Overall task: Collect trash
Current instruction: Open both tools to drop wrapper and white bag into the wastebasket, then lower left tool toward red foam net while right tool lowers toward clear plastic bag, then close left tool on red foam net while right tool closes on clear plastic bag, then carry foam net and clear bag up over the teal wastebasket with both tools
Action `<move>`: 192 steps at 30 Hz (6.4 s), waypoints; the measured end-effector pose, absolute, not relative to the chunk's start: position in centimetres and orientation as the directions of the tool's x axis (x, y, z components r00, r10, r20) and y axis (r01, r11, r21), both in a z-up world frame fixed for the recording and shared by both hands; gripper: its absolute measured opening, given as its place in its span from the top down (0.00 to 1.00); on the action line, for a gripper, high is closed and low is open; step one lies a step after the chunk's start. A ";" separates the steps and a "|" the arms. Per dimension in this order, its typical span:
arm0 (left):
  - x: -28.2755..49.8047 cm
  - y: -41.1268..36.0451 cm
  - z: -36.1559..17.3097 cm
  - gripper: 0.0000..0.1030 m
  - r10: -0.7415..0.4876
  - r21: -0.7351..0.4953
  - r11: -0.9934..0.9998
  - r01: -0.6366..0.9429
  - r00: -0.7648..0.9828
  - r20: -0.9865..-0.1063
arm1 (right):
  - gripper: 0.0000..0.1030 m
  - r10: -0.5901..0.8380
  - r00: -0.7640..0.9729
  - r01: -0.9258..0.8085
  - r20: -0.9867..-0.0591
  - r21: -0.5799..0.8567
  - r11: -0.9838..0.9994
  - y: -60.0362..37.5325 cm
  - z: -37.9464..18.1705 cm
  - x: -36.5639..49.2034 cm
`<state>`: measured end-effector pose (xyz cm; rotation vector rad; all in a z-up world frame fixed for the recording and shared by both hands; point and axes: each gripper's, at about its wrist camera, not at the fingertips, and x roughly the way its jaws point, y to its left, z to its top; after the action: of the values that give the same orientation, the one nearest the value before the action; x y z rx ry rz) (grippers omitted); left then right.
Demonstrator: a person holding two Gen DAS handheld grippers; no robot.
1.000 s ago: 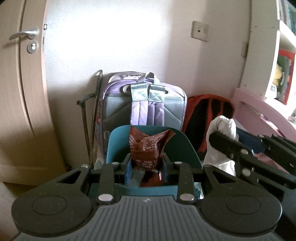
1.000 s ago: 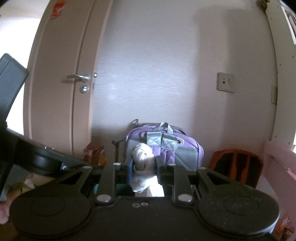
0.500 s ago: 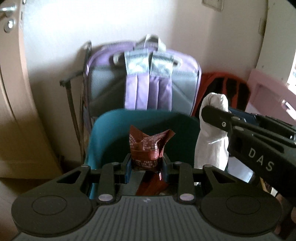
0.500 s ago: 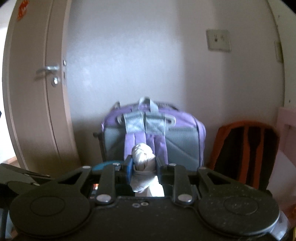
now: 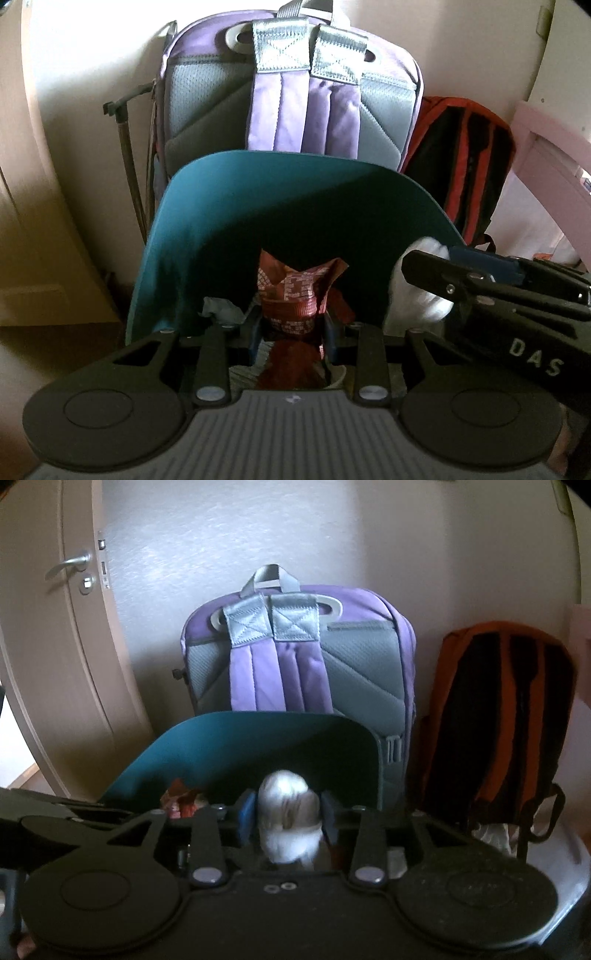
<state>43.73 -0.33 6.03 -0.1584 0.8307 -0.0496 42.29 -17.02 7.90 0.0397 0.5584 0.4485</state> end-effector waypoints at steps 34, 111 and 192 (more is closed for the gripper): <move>26.3 1.0 13.4 0.20 -0.114 -0.133 0.990 0.037 0.764 -0.635 | 0.40 0.502 0.752 -0.508 -0.428 0.109 0.854 -18.3 13.4 24.5; 26.8 28.4 -56.1 0.26 -0.037 0.016 0.866 -0.500 -0.095 -0.995 | 0.46 0.023 -0.315 -0.799 -0.949 0.278 0.533 9.2 -53.0 17.5; 19.9 1.7 9.7 0.81 -0.081 -0.152 0.988 -0.020 0.773 -0.629 | 0.97 0.481 0.779 -0.504 -0.403 0.054 0.862 -19.5 8.5 18.8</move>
<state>19.89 1.70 9.75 -0.1539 0.6866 -0.0331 18.77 -19.51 8.53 -0.0582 0.4192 0.5324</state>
